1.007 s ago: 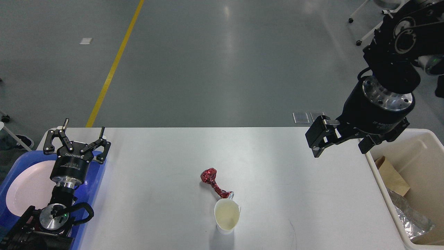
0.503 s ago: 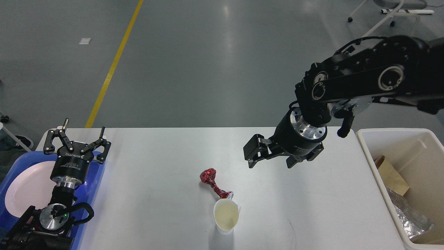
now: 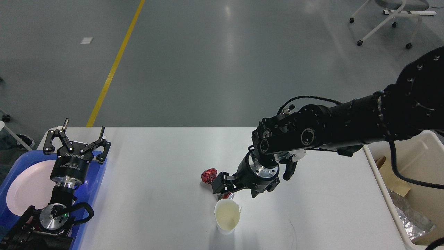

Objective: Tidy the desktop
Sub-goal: 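Swing the right gripper out of the bin over the white cup, then lower the right gripper and grasp the white paper cup rim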

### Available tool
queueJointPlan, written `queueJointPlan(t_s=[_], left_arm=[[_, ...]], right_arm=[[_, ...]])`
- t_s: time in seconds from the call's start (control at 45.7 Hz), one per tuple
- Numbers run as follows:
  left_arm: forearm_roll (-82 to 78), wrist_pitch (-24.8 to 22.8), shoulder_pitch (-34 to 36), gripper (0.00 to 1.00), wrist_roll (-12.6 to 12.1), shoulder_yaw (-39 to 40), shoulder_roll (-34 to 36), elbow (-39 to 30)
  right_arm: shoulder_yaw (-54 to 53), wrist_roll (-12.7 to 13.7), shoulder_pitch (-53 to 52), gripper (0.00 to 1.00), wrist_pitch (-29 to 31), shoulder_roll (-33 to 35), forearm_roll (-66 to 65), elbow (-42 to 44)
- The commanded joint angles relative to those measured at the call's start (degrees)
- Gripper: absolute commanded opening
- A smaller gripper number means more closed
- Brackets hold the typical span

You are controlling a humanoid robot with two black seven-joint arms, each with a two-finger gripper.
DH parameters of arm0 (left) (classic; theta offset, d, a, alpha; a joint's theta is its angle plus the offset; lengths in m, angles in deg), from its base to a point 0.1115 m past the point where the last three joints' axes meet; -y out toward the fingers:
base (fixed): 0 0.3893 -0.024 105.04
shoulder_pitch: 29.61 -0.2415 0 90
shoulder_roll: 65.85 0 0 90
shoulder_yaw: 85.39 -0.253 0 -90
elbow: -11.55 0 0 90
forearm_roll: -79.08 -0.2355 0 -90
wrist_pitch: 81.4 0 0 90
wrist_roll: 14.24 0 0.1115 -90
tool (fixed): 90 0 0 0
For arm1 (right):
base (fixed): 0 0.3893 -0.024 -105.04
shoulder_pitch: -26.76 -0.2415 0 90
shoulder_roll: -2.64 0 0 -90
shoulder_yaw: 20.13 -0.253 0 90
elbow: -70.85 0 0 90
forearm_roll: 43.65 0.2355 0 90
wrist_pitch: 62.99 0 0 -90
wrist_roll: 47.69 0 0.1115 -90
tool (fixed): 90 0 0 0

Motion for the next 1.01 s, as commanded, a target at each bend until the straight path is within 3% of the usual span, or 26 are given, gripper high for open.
queueJointPlan(t_s=[0.0, 0.7, 0.897, 0.985], left_arm=[[0.0, 0.0, 0.0, 0.96, 0.1, 0.0, 0.0, 0.0], [0.0, 0.0, 0.0, 0.96, 0.0, 0.0, 0.0, 0.0], [0.0, 0.0, 0.0, 0.96, 0.1, 0.0, 0.0, 0.0], [0.0, 0.0, 0.0, 0.96, 0.1, 0.0, 0.0, 0.0]], right_arm=[[0.0, 0.0, 3.1, 1.0, -0.9, -1.1, -1.9, 1.1], [0.8, 0.0, 13.9, 0.99, -10.6, -3.4, -6.1, 6.1], [0.8, 0.0, 13.9, 0.78, -10.6, -3.4, -5.9, 5.7], [0.8, 0.0, 13.9, 0.37, -10.4, -3.4, -5.5, 5.2]])
